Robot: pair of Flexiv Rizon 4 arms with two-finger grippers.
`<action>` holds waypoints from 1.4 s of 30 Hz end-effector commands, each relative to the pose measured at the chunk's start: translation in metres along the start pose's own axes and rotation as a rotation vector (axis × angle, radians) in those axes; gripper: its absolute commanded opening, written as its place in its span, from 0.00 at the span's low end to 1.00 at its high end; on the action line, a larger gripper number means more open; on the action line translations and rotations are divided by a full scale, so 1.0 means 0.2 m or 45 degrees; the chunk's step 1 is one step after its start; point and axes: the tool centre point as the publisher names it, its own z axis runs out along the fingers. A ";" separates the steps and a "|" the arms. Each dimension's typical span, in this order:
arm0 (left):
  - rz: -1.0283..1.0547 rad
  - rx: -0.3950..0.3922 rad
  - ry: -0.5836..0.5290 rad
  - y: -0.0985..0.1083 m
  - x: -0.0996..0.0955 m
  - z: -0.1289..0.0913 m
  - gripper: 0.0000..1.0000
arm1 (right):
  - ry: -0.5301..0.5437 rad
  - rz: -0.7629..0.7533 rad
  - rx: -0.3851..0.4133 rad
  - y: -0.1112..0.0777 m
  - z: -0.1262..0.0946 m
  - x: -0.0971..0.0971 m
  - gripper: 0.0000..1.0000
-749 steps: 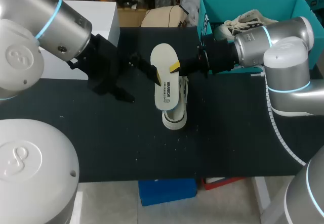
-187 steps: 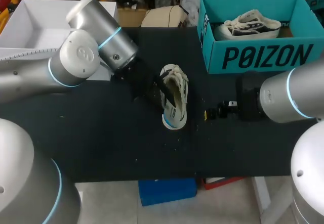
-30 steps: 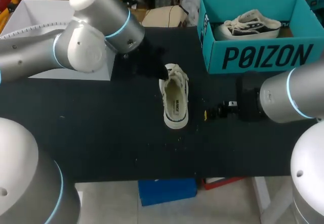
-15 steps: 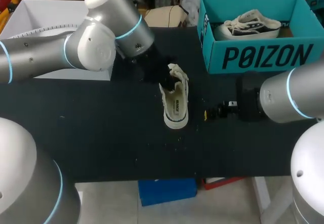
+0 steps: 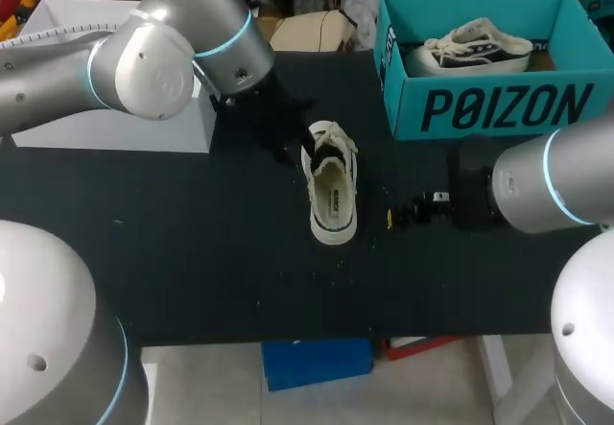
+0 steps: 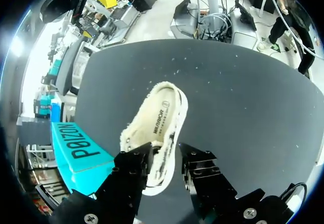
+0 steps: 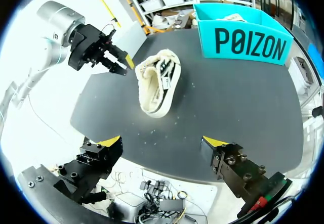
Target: Take the shoe out of the shoebox, open the shoe tongue, remove and reinsert the insole, then place the shoe into the shoebox
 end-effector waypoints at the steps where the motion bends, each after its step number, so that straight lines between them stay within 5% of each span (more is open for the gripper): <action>1: 0.024 0.002 0.081 0.05 -0.03 0.02 0.34 | 0.001 0.001 0.000 0.00 0.00 0.00 1.00; 12: 0.207 0.043 0.191 0.13 -0.06 0.17 0.33 | 0.001 0.001 0.000 0.00 0.00 0.00 1.00; 25: 0.469 0.046 0.271 0.10 -0.01 0.27 0.29 | 0.001 0.001 0.000 0.00 0.00 0.00 1.00; 42: 0.472 0.097 0.335 0.13 0.04 0.43 0.29 | 0.001 0.001 0.000 0.00 0.00 0.00 1.00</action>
